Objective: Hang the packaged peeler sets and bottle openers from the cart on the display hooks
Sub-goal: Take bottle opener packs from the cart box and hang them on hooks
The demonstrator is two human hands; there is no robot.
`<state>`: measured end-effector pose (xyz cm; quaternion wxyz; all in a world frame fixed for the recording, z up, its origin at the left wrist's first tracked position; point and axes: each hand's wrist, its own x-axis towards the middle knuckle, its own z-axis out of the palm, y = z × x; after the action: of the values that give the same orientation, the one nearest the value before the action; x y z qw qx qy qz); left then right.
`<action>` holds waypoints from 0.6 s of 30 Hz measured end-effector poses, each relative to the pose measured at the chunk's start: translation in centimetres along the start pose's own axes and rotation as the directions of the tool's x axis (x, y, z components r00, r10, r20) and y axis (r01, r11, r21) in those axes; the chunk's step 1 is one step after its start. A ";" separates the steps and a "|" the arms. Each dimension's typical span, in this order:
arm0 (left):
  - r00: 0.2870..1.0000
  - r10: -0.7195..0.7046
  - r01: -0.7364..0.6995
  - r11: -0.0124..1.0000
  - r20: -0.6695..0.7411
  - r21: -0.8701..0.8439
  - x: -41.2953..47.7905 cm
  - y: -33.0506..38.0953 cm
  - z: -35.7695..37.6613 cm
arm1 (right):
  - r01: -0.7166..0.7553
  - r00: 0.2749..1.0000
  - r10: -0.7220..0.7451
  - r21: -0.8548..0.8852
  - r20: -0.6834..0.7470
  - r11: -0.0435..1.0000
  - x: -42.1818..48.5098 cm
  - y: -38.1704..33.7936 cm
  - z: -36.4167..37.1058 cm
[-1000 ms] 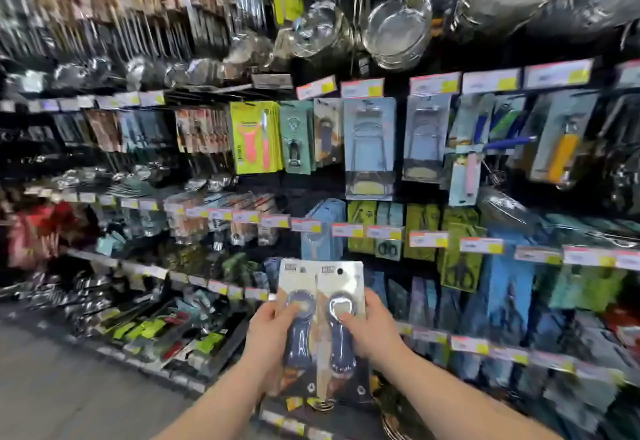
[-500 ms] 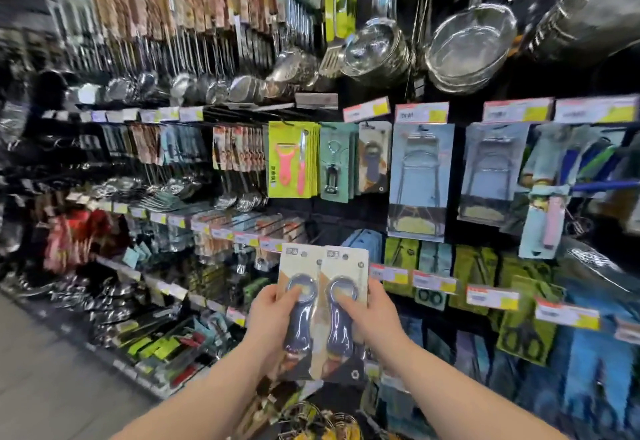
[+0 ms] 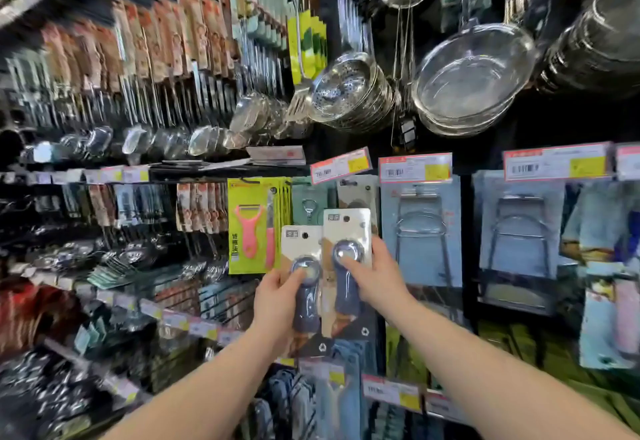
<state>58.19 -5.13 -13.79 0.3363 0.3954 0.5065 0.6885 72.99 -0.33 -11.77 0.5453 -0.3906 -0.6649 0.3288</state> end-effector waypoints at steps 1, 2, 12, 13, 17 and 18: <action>1.000 0.000 0.000 1.000 0.010 -0.018 0.8 0.2 0.3 | 0.014 1.000 -0.014 0.003 -0.003 1.000 1.2 -0.2 0.0; 1.000 0.003 -0.003 1.000 0.016 -0.023 1.7 0.5 0.5 | 0.024 1.000 -0.024 -0.006 -0.009 1.000 2.2 -0.4 0.1; 0.998 0.065 -0.065 0.998 0.020 -0.025 7.1 1.0 0.8 | 0.052 0.992 -0.060 -0.075 -0.107 0.996 7.3 -1.2 1.6; 0.998 0.062 -0.061 0.997 0.029 -0.043 7.4 0.9 0.7 | 0.058 0.989 -0.067 -0.077 -0.129 0.995 7.5 -1.1 1.8; 0.997 0.023 -0.019 0.998 0.072 -0.063 8.8 0.7 0.3 | 0.037 0.977 -0.044 -0.036 -0.208 0.999 7.9 -0.7 2.4; 0.996 0.020 -0.014 0.997 0.092 -0.070 9.2 0.7 0.1 | 0.018 0.976 -0.025 -0.036 -0.217 0.999 8.0 -0.6 2.4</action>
<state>54.03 2.65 -11.26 0.3670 0.4192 0.4627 0.6896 69.70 6.36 -7.99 0.6115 -0.4261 -0.6110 0.2669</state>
